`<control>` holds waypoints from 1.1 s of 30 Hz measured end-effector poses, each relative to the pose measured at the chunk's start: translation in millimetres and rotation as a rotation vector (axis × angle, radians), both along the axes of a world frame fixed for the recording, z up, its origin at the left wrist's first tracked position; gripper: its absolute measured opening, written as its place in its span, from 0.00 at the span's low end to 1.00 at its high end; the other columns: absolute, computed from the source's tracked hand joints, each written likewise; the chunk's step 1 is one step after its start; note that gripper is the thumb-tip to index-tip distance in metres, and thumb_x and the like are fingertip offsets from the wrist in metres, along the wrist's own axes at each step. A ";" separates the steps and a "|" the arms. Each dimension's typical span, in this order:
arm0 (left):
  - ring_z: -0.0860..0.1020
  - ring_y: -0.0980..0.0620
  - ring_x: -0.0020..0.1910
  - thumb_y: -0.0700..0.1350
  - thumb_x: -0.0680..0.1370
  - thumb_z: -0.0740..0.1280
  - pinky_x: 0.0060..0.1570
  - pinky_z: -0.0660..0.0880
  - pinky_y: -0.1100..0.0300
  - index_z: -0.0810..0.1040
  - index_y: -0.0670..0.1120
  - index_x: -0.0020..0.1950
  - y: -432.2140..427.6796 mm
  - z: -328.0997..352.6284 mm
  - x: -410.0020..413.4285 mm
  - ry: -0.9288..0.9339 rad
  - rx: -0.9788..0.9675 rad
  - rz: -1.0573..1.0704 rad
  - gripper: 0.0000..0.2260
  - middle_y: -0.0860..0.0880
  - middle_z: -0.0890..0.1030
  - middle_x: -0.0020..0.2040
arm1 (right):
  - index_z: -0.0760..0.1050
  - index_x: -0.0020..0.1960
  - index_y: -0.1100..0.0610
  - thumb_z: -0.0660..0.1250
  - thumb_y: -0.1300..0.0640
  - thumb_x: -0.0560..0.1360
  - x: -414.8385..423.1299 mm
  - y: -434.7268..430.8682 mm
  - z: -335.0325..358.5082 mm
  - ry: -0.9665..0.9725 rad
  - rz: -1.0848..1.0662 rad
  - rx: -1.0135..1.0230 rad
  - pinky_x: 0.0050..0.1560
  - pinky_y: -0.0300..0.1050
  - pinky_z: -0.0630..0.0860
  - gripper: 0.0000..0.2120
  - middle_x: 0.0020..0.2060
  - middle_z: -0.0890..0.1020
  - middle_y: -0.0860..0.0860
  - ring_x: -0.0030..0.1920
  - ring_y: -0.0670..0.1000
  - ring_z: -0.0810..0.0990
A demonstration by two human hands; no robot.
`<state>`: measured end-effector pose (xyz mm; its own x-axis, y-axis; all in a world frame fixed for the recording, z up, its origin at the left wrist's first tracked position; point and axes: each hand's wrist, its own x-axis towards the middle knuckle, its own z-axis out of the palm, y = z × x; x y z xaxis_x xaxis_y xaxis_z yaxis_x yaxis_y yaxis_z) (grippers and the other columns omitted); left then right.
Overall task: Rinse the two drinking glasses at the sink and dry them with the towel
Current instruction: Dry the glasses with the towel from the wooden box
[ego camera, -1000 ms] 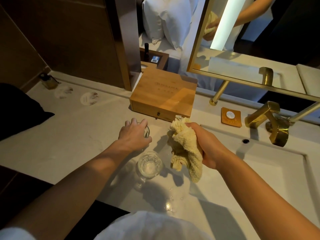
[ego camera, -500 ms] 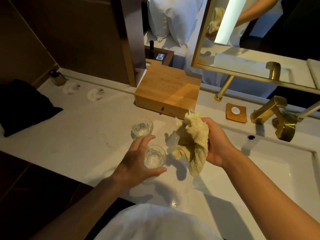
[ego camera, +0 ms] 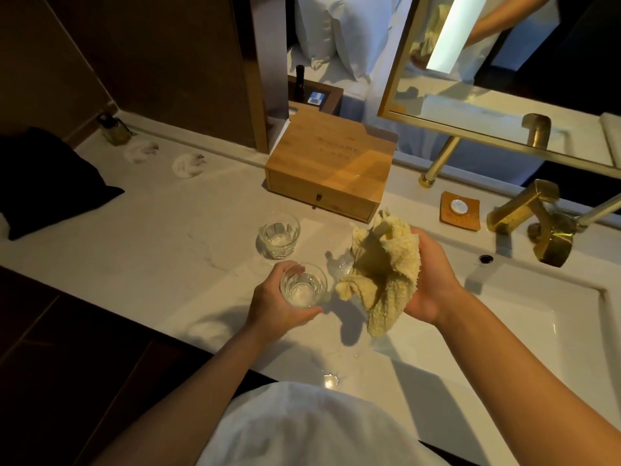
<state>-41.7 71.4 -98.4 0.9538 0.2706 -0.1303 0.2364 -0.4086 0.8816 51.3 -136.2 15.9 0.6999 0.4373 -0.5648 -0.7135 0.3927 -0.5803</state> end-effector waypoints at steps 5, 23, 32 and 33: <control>0.79 0.57 0.58 0.41 0.60 0.85 0.56 0.78 0.67 0.74 0.53 0.64 -3.7 28.7 6.8 -0.186 -0.072 -0.058 0.37 0.54 0.80 0.58 | 0.79 0.54 0.57 0.56 0.51 0.80 6.5 -3.0 11.0 -0.092 -0.042 -0.066 0.52 0.50 0.73 0.15 0.45 0.80 0.57 0.43 0.53 0.79; 0.80 0.58 0.57 0.54 0.62 0.80 0.54 0.80 0.60 0.70 0.56 0.68 11.9 167.5 62.4 -0.437 -0.041 -0.342 0.37 0.62 0.80 0.57 | 0.74 0.57 0.50 0.63 0.47 0.80 -9.1 15.8 134.9 -1.058 -0.188 -0.430 0.52 0.42 0.80 0.10 0.51 0.83 0.48 0.53 0.46 0.84; 0.80 0.53 0.59 0.66 0.58 0.79 0.60 0.77 0.57 0.70 0.51 0.62 6.1 178.6 72.1 -0.086 -0.482 -0.461 0.39 0.49 0.78 0.57 | 0.70 0.66 0.39 0.74 0.35 0.68 -13.3 17.7 131.7 -1.410 0.790 -0.907 0.54 0.30 0.74 0.30 0.55 0.78 0.32 0.57 0.36 0.77; 0.79 0.49 0.60 0.64 0.57 0.79 0.62 0.76 0.52 0.71 0.51 0.60 4.3 179.6 71.8 -0.037 -0.489 -0.504 0.38 0.47 0.78 0.57 | 0.68 0.65 0.37 0.76 0.36 0.66 -11.3 15.6 135.9 -1.415 0.898 -0.935 0.55 0.28 0.73 0.31 0.54 0.76 0.30 0.57 0.35 0.76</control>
